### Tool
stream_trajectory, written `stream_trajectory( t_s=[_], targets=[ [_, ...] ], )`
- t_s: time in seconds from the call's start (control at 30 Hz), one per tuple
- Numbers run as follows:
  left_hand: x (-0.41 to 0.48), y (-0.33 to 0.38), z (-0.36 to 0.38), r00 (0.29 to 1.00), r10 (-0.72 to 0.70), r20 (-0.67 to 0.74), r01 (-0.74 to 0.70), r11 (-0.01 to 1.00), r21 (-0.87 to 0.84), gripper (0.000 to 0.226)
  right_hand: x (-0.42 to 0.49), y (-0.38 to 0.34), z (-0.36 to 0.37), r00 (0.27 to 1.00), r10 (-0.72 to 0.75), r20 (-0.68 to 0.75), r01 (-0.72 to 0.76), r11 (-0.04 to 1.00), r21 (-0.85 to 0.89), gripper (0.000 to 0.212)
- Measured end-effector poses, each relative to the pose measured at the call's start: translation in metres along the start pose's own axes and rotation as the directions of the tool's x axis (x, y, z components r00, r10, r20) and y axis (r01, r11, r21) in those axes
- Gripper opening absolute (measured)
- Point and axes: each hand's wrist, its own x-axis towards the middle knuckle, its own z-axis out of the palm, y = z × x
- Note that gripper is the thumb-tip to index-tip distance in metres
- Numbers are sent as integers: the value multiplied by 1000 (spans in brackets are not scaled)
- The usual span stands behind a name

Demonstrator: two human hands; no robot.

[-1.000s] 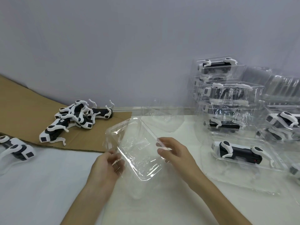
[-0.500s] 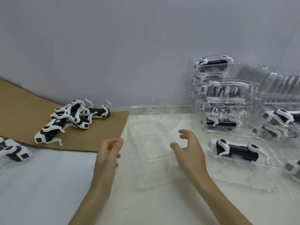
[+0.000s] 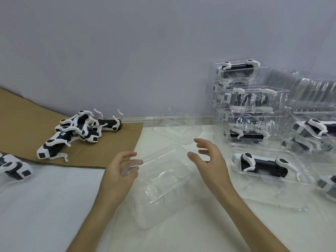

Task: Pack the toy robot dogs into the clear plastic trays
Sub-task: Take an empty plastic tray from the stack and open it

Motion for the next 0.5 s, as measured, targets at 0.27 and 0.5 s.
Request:
stream_trajectory(
  t_s=[0.27,0.5],
  targets=[
    [2,-9,5,949,126,-290,-111,991,70,10,-7,7,9,981,-184,60,194,945,-263,14],
    [10,-7,3,976,-87,-201,45,978,-206,15,-6,12,9,989,-148,-15,137,946,-295,25]
  ],
)
